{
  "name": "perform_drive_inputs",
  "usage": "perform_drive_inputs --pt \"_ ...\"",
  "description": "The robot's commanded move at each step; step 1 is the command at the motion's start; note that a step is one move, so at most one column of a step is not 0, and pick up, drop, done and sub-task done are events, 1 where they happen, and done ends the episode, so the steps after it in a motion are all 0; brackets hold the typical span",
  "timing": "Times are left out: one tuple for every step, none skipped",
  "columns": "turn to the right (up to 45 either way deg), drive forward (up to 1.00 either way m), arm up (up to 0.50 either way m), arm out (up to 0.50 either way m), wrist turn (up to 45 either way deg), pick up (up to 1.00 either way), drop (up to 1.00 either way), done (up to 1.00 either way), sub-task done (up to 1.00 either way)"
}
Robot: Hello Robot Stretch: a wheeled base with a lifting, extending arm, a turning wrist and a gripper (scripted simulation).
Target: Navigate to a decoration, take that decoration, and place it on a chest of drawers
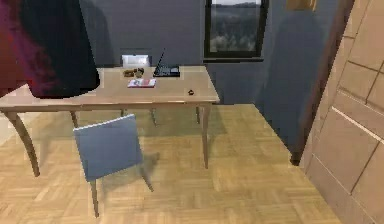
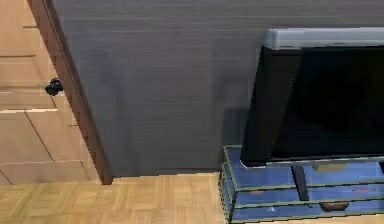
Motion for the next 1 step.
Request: perform_drive_inputs --pt "-45.0 0.00 0.00 0.00 0.0 0.00 0.00 0.00 0.00"
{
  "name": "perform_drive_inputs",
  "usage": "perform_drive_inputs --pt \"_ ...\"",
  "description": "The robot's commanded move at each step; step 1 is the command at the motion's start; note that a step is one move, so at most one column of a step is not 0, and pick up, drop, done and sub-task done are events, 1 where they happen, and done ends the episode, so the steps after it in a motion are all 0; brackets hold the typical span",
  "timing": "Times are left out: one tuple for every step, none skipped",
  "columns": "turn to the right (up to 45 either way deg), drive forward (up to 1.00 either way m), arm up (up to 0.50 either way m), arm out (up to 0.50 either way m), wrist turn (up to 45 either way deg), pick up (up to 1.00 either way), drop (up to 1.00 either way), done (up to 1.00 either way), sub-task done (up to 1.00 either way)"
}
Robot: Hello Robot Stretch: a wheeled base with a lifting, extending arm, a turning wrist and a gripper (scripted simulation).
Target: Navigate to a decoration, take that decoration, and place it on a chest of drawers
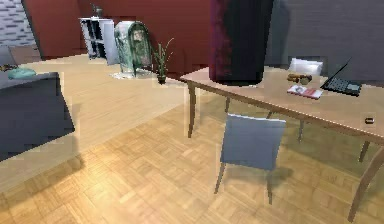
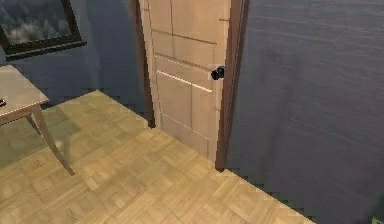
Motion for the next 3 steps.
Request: perform_drive_inputs --pt "-18.0 0.00 0.00 0.00 0.0 0.00 0.00 0.00 0.00" --pt "0.0 1.00 0.00 0.00 0.0 0.00 0.00 0.00 0.00" --pt "0.0 0.75 0.00 0.00 0.0 0.00 0.00 0.00 0.00"
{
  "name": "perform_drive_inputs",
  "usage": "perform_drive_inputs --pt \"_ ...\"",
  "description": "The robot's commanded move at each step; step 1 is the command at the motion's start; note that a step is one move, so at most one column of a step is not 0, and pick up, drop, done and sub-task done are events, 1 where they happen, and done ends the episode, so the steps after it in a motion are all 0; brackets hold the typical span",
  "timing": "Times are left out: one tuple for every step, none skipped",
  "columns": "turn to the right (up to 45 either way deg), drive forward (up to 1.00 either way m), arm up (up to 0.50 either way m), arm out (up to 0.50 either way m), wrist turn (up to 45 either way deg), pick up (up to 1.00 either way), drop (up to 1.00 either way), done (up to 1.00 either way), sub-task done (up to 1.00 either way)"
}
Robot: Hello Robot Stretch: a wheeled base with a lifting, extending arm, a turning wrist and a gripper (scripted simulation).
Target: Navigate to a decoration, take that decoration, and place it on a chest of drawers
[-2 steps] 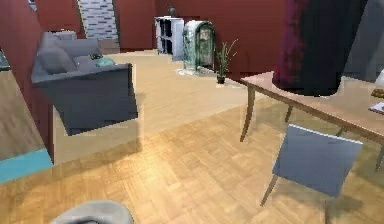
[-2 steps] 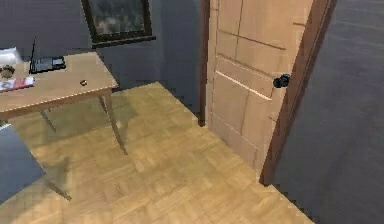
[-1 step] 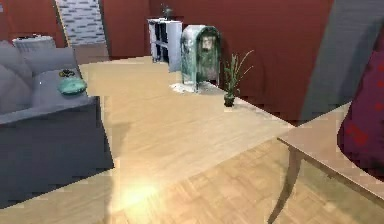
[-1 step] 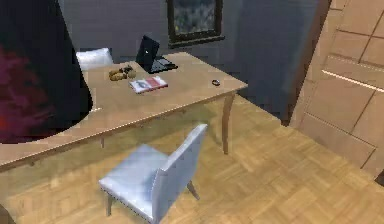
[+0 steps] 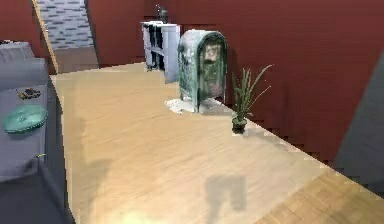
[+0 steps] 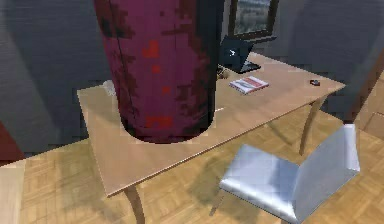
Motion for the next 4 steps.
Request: perform_drive_inputs --pt "24.0 0.00 0.00 0.00 0.0 0.00 0.00 0.00 0.00" --pt "0.0 0.35 0.00 0.00 0.0 0.00 0.00 0.00 0.00" --pt "-30.0 0.00 0.00 0.00 0.0 0.00 0.00 0.00 0.00" --pt "-3.0 0.00 0.00 0.00 0.0 0.00 0.00 0.00 0.00"
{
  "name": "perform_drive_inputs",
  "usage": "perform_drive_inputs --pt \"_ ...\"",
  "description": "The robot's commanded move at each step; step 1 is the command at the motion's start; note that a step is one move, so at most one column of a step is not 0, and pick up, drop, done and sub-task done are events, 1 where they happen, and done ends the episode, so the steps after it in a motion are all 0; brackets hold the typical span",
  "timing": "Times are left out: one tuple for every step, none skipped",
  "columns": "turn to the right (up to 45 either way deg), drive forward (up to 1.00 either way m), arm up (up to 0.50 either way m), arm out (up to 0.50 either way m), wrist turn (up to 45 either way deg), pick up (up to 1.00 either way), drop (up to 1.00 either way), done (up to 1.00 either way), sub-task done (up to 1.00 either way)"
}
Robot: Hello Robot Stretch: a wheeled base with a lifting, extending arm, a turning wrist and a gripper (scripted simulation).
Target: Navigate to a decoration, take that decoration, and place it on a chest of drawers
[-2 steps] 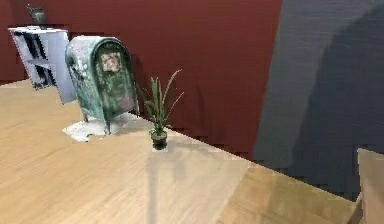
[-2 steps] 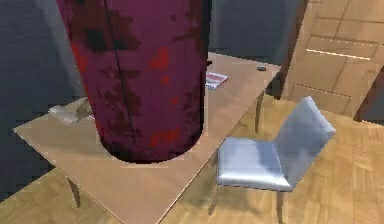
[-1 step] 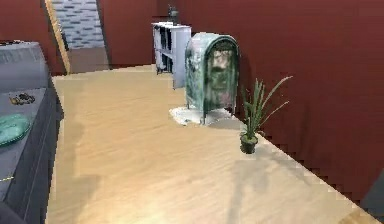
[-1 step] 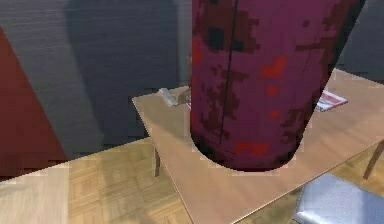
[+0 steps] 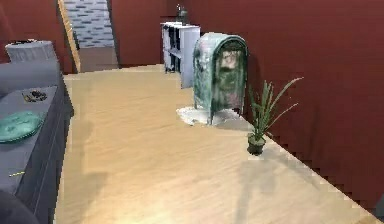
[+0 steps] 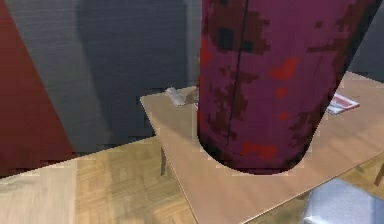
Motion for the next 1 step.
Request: perform_drive_inputs --pt "45.0 0.00 0.00 0.00 0.0 0.00 0.00 0.00 0.00"
